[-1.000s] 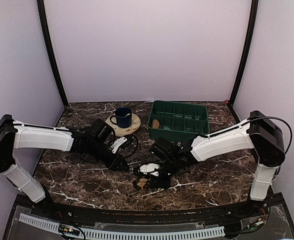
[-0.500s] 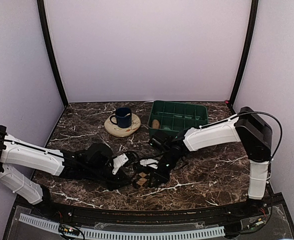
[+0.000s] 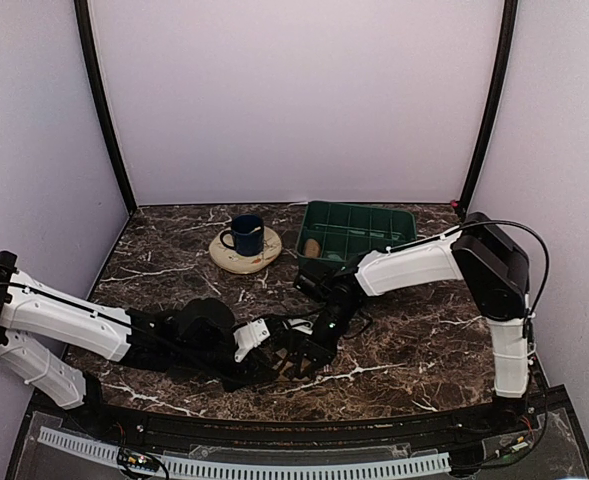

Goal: Roll the socks
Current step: Roll the sock at the center of the board.

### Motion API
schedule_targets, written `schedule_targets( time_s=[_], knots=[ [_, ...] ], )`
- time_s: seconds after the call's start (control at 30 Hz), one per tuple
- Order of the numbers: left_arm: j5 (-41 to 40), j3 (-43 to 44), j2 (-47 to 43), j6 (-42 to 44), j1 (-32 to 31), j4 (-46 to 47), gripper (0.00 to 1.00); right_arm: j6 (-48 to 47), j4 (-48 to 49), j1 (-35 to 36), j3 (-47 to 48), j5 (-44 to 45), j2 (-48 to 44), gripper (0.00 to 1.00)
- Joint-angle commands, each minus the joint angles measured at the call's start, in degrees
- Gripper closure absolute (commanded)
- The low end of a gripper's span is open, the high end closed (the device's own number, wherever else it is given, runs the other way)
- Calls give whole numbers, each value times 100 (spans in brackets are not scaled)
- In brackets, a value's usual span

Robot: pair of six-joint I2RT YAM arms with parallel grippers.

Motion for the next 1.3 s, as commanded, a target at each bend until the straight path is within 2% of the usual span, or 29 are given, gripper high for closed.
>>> schedule_targets(
  time_s=[0.0,0.4,0.83,1.27],
  knots=[
    [-304,293,198,400,-169,-117,69,-45,-381,-5,133,-160,248,94],
    [-495,898,897,990,-366,-670,68,-143,-560,-5,264,-282,343,95],
    [-729,1014,1219,1198,-431,-900,68,-273,-723,-31,319,-372,408,96],
    [-241,1250,1340,1322,-519,-1260,67,-300,-775,-66,398,-381,494,96]
  ],
)
